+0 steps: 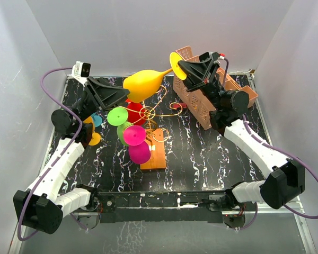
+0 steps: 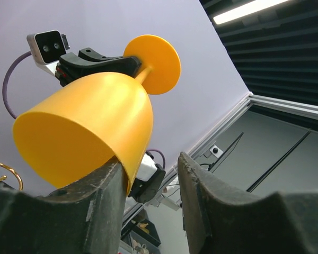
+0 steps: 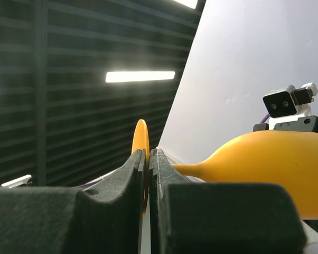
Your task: Take the wine glass off the wine glass rack
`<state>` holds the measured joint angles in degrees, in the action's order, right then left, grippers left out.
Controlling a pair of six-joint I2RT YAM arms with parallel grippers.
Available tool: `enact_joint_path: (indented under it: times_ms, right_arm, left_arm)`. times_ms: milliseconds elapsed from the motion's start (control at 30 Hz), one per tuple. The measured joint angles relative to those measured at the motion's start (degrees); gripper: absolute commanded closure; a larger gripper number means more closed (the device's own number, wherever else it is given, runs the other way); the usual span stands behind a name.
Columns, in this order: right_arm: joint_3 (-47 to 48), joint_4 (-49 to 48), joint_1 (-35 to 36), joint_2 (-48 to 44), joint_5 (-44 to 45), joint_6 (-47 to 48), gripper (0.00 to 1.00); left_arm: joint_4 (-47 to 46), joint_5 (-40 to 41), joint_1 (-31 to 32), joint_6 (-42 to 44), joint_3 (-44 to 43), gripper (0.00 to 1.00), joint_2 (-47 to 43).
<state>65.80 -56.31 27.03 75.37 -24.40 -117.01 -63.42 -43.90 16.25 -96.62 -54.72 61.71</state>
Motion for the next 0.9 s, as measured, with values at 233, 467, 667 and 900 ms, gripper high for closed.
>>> enact_joint_path:
  times_ms: [233, 467, 667, 900]
  right_arm:
    - [-0.2, 0.7, 0.7, -0.4, 0.5, 2.1, 0.81]
    - [-3.8, 4.5, 0.7, -2.1, 1.0, 7.4, 0.50]
    - [-5.0, 11.4, 0.7, -5.5, 2.3, 16.4, 0.16]
    - [-4.7, 29.6, 0.7, -14.9, 11.6, 32.5, 0.02]
  left_arm:
    - [2.0, 0.0, 0.0, 1.6, 0.0, 0.92, -0.5]
    - [4.8, 0.2, 0.0, 4.5, 0.0, 1.00, -3.5]
    - [13.6, 0.8, 0.0, 11.3, -1.6, 1.00, -6.1]
    - [32.7, 5.6, 0.0, 27.4, -8.1, 1.00, -12.4]
